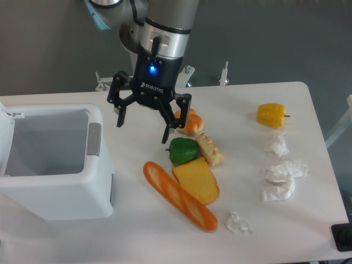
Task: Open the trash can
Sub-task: 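Raise the gripper up away from the open bin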
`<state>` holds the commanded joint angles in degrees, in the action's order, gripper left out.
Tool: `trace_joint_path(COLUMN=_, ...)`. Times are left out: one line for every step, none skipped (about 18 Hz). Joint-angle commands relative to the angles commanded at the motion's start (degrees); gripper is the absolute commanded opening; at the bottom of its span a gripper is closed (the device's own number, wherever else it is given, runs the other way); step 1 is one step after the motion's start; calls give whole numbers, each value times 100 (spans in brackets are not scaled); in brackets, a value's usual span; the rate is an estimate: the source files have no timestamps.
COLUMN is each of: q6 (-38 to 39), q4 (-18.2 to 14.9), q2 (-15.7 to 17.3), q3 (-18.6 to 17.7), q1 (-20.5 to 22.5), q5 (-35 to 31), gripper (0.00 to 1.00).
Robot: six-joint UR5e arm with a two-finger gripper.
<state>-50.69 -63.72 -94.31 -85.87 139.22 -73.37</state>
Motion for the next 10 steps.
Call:
trace_joint_path(q6=-141, q4=17, q2=0, q3=0, q1=-9, q5=-97, gripper=100)
trace_joint_path(q6=-273, q4=35, q2=0, q3=0, q1=-9, q5=-194, gripper=100)
trace_joint_path(q6=-396, q4=52, q2=-9, q3=0, q1=-9, q5=-273, gripper=100)
trace_joint_path(q6=-519, q4=61, q2=-9, q3=-9, q1=-9, q5=-387, gripper=100)
trace_joint_path(q6=-625, q4=53, q2=-9, q3=-9, q1=-9, q5=-484, gripper=100)
trace_joint_path(q6=-678, q4=53, q2=-9, q3=-9, q1=-9, q5=-528, gripper=100)
trace_joint_path(q6=-688, q4=61, q2=-9, q3=-9, q1=-9, q5=-546, gripper=100)
trace_joint_path(q6=-696, q4=61, q2=-9, q3=-9, q1=-9, q5=-581, gripper=100)
trace_joint_path(q6=-696, q4=61, q2=-9, q3=-9, q1=-9, q5=-599, gripper=100)
trace_joint_path(q6=-688, q4=61, q2=-9, q3=-9, q1=-9, q5=-608, gripper=100)
